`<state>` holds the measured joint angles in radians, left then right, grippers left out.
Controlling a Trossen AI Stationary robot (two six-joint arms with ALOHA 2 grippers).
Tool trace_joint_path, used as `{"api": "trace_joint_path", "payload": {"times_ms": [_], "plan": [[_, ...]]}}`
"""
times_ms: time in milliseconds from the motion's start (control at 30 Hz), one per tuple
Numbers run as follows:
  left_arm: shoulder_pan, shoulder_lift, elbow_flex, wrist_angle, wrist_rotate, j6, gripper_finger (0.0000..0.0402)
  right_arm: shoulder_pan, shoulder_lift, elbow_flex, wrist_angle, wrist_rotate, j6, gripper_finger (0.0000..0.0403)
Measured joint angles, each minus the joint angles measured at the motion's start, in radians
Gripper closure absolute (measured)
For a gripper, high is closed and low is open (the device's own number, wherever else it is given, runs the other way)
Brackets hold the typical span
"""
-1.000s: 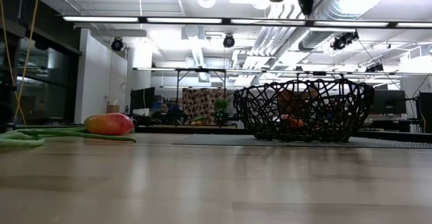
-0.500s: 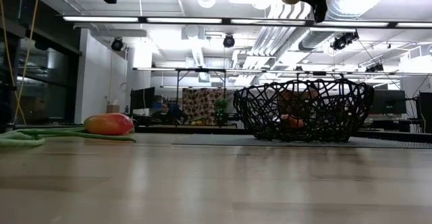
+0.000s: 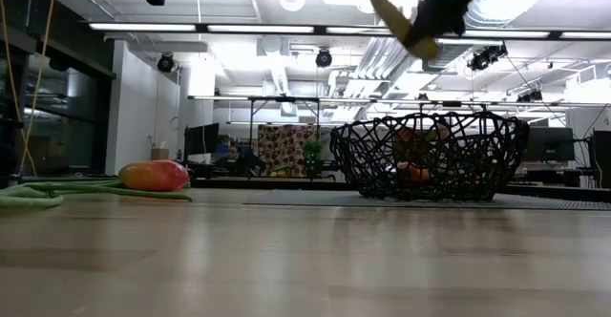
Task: Build produce basket
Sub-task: Put the yellow banana into the black basket
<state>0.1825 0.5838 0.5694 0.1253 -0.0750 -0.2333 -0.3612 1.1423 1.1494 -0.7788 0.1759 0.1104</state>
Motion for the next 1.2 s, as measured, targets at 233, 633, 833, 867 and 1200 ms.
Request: {"api": "trace_joint_path", "payload": {"times_ms": [233, 633, 833, 867, 1200], "plan": [[0.000, 0.000, 0.000, 0.000, -0.001, 0.000, 0.0076, -0.153, 0.174, 0.029, -0.259, -0.021, 0.190, 0.0295], [0.000, 0.000, 0.000, 0.000, -0.019, 0.018, 0.0076, -0.217, 0.384, 0.030, -0.425, -0.036, 0.423, 0.0295], [0.000, 0.000, 0.000, 0.000, -0.019, 0.019, 0.0076, -0.217, 0.472, 0.030, -0.473, 0.007, 0.451, 0.0295], [0.000, 0.000, 0.000, 0.000, -0.019, 0.019, 0.0076, -0.217, 0.486, 0.030, -0.472, 0.007, 0.455, 0.0295], [0.000, 0.000, 0.000, 0.000, -0.019, 0.019, 0.0076, -0.222, 0.591, 0.030, -0.429, 0.059, 0.478, 0.0295]]}}
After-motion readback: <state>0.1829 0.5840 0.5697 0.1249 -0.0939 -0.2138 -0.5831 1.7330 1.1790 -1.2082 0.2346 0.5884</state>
